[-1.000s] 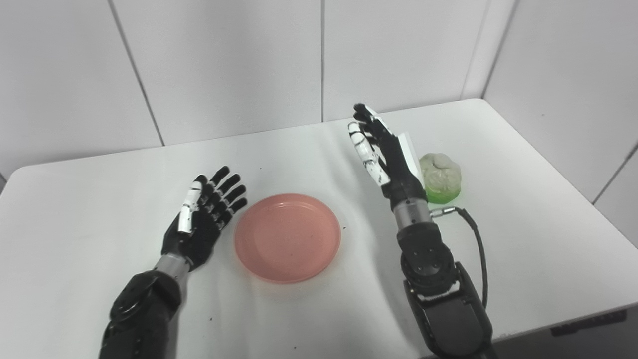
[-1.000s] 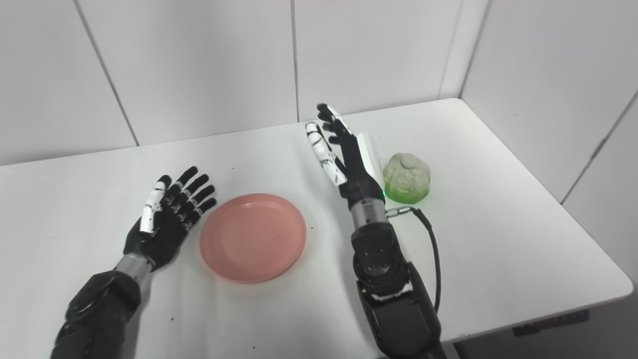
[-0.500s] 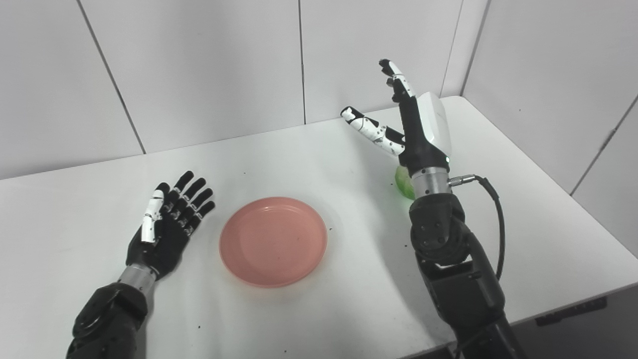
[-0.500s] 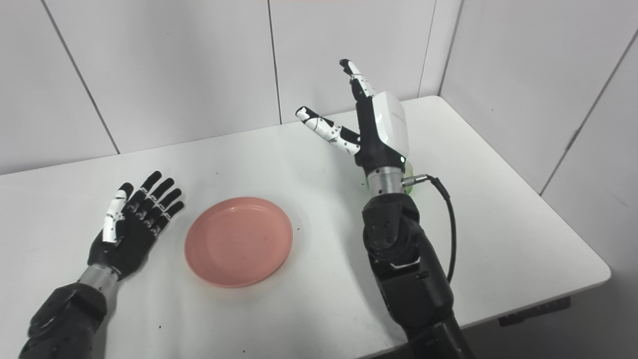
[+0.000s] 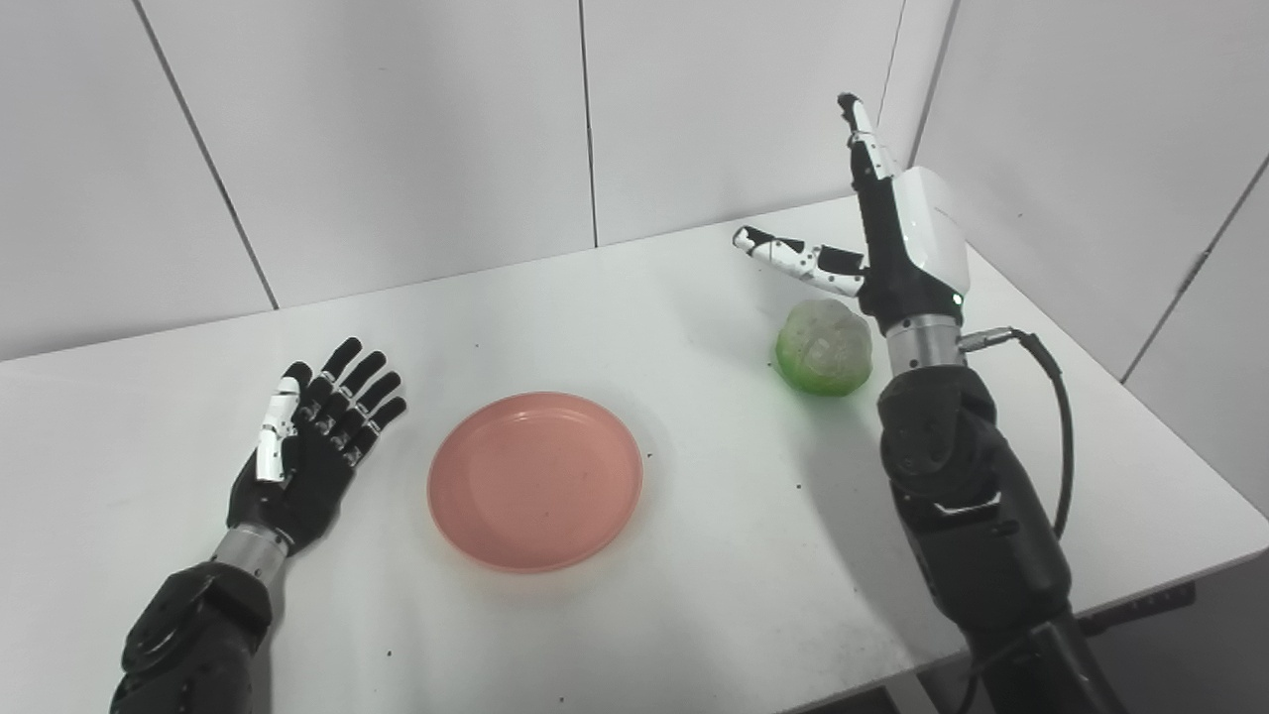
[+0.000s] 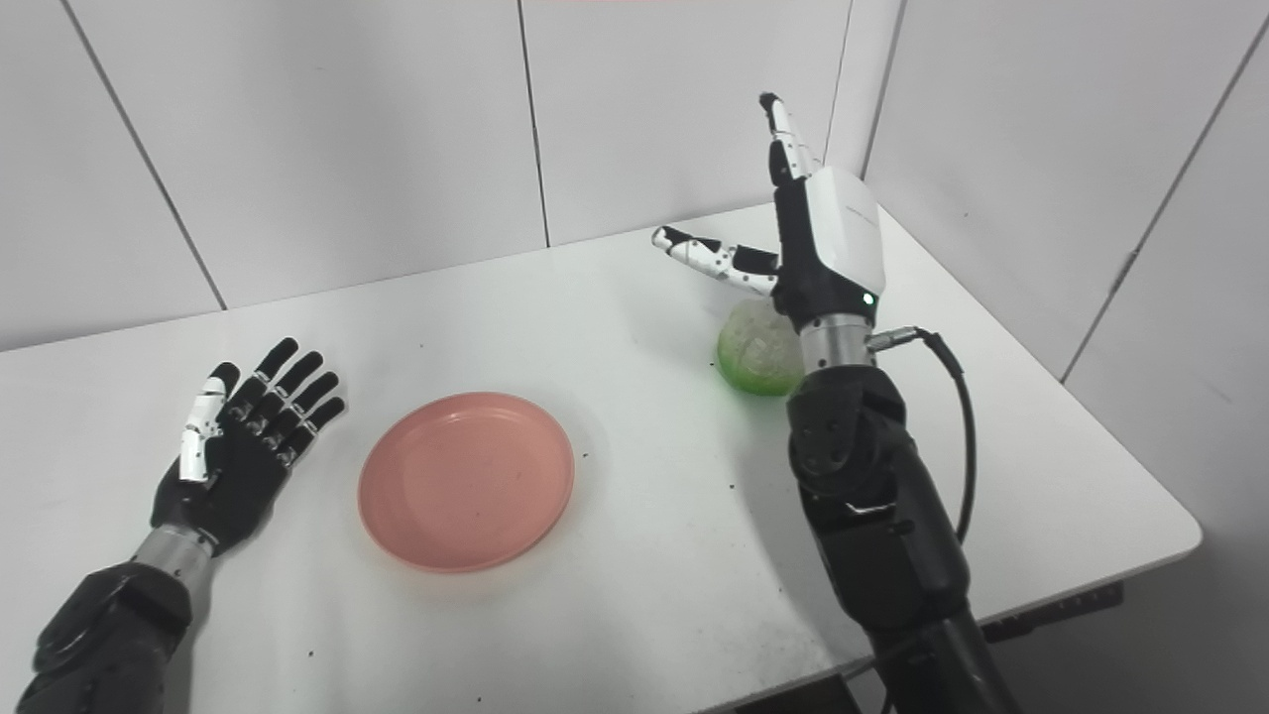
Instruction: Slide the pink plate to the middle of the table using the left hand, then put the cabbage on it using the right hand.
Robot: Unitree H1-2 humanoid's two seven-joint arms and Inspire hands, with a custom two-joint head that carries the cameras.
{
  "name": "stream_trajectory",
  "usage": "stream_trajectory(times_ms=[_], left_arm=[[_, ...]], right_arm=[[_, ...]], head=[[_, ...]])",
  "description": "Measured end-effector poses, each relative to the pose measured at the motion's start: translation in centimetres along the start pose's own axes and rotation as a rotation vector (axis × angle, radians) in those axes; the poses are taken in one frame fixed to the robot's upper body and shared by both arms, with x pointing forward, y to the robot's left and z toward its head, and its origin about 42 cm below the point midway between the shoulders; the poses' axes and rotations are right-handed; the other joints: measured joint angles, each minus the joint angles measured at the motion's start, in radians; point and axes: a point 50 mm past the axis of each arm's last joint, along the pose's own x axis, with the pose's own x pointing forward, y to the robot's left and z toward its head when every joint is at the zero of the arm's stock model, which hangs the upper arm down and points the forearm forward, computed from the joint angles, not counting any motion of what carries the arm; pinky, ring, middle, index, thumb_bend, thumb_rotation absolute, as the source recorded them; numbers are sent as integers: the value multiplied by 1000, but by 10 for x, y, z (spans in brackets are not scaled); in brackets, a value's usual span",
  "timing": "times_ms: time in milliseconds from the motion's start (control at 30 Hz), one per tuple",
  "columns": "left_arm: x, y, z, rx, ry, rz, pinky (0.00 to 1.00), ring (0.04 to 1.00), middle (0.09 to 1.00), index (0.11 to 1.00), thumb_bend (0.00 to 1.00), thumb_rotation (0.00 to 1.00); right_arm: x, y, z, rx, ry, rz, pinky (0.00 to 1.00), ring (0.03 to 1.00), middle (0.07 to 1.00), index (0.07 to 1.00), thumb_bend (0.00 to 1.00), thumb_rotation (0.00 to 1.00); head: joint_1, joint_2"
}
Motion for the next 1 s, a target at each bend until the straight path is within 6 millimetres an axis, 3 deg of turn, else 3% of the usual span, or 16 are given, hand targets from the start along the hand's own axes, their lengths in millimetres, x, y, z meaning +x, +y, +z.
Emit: stream_trajectory(times_ms=[100, 467, 1000], left_arm=[[0, 2, 0, -7, 1, -2, 924, 928, 941, 936, 413, 1000], [1, 6, 2, -18, 5, -9, 935, 932, 945, 945, 407, 1000], [0, 8, 3, -19, 5, -8, 921, 930, 946, 939, 409, 1000]], right_arm=[[-3, -3, -12, -36, 43, 24, 762, 909, 982, 1000, 1000, 503], [-7, -3, -40, -118, 147, 109, 736, 900, 981, 1000, 1000, 486], [-13, 21, -74, -141, 261, 208, 741, 895, 974, 998, 1000, 507]], head=[[-2, 3], [-11, 9], [-14, 20]])
